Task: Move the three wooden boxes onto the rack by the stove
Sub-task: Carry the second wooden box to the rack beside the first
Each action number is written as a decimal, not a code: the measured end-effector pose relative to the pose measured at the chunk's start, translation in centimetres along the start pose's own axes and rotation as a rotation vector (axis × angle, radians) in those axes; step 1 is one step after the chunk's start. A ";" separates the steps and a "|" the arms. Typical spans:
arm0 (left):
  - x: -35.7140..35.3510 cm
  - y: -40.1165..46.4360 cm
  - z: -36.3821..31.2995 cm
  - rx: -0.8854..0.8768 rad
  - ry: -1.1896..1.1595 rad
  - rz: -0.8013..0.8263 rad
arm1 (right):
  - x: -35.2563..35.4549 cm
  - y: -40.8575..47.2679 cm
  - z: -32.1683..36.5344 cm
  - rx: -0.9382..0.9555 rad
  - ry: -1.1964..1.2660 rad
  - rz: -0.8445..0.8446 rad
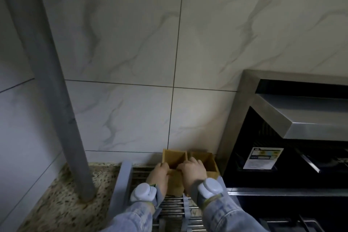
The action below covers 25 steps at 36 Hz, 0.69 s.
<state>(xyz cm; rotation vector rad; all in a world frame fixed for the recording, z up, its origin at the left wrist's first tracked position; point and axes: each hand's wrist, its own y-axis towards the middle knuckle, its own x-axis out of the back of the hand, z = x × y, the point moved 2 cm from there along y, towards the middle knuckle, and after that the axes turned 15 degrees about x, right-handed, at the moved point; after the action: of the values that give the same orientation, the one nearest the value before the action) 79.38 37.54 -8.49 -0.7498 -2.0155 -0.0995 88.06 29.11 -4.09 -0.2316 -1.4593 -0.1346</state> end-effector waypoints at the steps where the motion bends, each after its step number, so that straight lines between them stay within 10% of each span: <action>1: -0.3 0.2 -0.1 -0.011 0.017 0.014 | -0.1 0.2 -0.3 0.003 0.002 0.005; 25: -1.5 0.7 -1.4 0.013 0.162 0.054 | -1.7 0.4 -2.5 0.017 0.098 -0.034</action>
<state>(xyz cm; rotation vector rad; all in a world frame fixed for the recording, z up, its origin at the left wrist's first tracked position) 81.36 36.89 -9.13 -0.7631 -1.8398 -0.1116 90.41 28.79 -6.07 -0.1840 -1.3665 -0.1587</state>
